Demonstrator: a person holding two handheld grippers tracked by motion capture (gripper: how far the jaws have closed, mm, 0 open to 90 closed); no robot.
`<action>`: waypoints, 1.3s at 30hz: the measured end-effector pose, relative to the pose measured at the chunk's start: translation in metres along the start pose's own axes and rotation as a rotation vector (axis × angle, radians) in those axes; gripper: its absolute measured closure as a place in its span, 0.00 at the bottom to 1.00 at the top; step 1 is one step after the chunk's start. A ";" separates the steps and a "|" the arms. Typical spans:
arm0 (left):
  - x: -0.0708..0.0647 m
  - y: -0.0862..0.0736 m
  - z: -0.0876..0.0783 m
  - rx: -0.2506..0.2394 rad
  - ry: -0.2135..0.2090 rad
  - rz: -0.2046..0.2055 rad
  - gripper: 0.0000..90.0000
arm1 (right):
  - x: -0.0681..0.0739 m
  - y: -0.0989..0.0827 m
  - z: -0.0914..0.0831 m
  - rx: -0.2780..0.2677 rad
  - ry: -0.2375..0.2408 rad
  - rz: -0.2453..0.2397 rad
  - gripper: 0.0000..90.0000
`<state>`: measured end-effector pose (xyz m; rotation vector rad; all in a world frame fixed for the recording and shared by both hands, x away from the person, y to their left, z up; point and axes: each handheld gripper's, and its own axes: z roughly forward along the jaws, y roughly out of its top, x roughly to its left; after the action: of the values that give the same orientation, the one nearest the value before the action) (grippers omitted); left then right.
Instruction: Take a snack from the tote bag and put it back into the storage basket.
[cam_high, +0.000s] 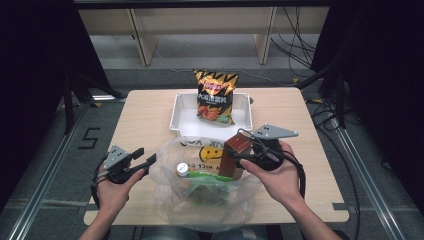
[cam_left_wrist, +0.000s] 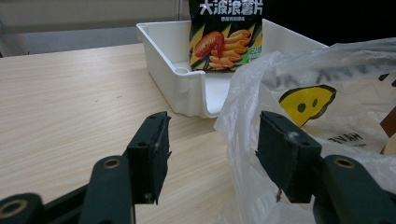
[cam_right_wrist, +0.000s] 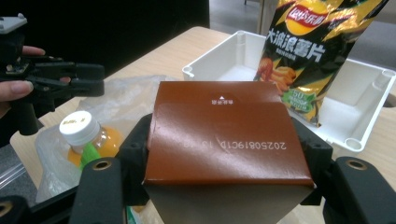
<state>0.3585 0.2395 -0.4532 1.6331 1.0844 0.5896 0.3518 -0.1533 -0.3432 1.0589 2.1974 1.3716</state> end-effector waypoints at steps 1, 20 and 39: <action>0.000 0.000 0.000 0.000 0.001 0.001 0.48 | 0.002 0.001 -0.001 0.004 -0.001 0.035 0.43; 0.000 0.000 0.000 -0.001 0.001 -0.001 0.48 | -0.005 0.021 -0.010 -0.059 -0.020 0.022 0.43; 0.000 0.000 0.000 -0.001 0.001 -0.003 0.48 | -0.010 0.037 -0.017 -0.107 -0.039 -0.011 0.43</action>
<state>0.3585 0.2400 -0.4532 1.6303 1.0869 0.5895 0.3632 -0.1614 -0.3041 1.0249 2.0749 1.4339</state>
